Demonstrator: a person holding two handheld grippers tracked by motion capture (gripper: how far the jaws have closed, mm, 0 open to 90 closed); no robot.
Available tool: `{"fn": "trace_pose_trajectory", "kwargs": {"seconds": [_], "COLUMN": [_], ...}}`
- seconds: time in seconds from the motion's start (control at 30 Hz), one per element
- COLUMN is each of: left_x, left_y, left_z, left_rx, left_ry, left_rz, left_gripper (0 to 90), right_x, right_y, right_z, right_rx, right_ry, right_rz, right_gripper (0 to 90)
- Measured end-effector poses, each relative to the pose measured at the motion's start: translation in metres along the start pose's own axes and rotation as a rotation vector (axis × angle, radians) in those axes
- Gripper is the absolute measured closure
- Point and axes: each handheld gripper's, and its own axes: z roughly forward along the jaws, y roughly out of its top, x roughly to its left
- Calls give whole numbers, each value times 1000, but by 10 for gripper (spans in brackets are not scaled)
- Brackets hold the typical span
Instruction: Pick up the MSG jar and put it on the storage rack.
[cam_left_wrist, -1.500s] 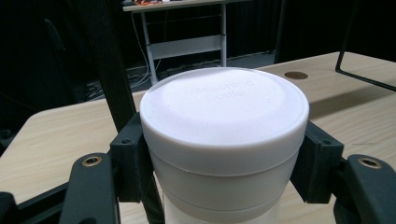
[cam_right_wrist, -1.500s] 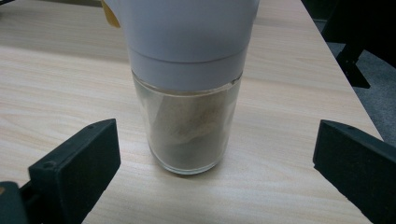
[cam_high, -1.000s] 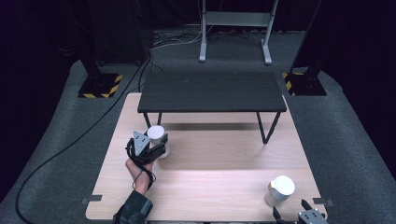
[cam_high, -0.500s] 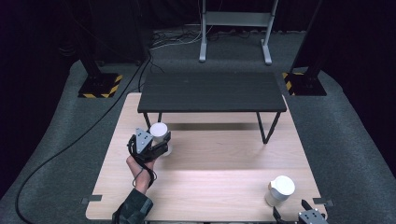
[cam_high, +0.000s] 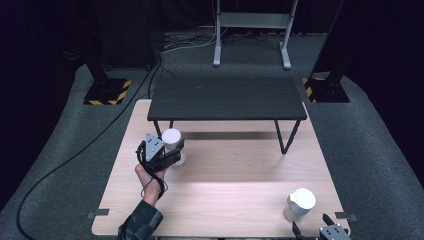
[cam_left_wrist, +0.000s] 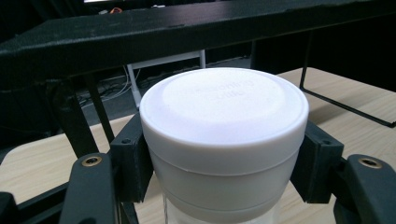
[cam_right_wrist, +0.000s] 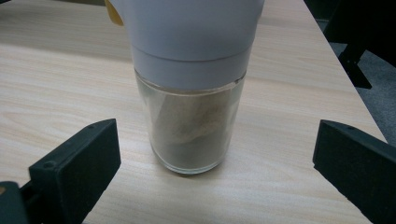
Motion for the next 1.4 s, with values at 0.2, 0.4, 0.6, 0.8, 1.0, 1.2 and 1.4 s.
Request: {"fn": "trace_pose_trajectory", "kwargs": {"seconds": [0.2, 0.4, 0.6, 0.8, 1.0, 1.2, 1.4], "left_x": [-1, -1, -2, 2, 3, 5, 5], "left_y": [6, 10, 16, 20, 26, 32, 39], "left_z": [0, 1, 2, 3, 3, 2, 1], "left_rx": [1, -4, -4, -11, -10, -22, -28], "left_ry": [-10, -26, -34, -61, -75, -93, -104], "left_rz": [6, 1, 10, -8, -17, -20, -19], "left_gripper": [341, 341, 341, 341, 341, 341, 341], "right_x": [0, 0, 1, 1, 1, 1, 1], "right_y": [0, 0, 0, 0, 0, 0, 0], "right_z": [0, 0, 0, -1, -1, 0, -1], "right_rx": [1, 1, 0, -1, 1, 3, -1], "right_ry": [-2, -4, -6, -4, -5, -3, -2], "right_rz": [0, 0, -4, -4, 0, -1, -1], "right_gripper": [0, 0, 0, 0, 0, 0, 0]}}
